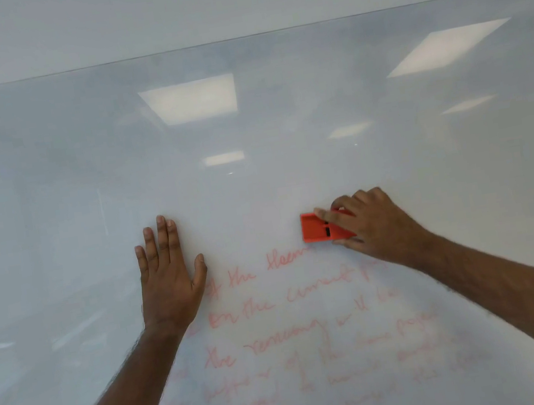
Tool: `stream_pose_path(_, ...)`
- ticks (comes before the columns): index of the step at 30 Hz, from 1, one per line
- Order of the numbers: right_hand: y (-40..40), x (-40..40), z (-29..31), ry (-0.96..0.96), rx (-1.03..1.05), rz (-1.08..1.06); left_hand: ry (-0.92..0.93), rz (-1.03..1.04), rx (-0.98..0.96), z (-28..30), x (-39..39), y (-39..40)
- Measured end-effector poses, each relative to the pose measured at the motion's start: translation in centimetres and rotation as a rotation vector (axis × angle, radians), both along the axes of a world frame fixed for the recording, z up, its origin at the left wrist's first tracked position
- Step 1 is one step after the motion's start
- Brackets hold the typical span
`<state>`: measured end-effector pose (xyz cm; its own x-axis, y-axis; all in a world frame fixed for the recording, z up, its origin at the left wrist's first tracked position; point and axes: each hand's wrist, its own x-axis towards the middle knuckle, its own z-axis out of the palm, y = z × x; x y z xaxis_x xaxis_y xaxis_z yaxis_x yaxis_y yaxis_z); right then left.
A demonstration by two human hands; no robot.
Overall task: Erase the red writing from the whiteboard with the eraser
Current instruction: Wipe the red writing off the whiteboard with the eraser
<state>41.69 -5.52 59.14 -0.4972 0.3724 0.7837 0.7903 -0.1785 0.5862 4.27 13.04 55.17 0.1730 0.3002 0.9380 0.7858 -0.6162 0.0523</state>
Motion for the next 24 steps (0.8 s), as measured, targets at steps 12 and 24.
stream_pose_path(12, -1.6, 3.5, 1.3, -0.117, -0.067, -0.024, 0.038, -0.005, 0.007, -0.2, -0.5, 0.0)
stream_pose_path(24, 3.3, -4.0, -1.7, -0.018, -0.058, 0.125, 0.038, -0.017, 0.009, -0.4, -0.3, 0.3)
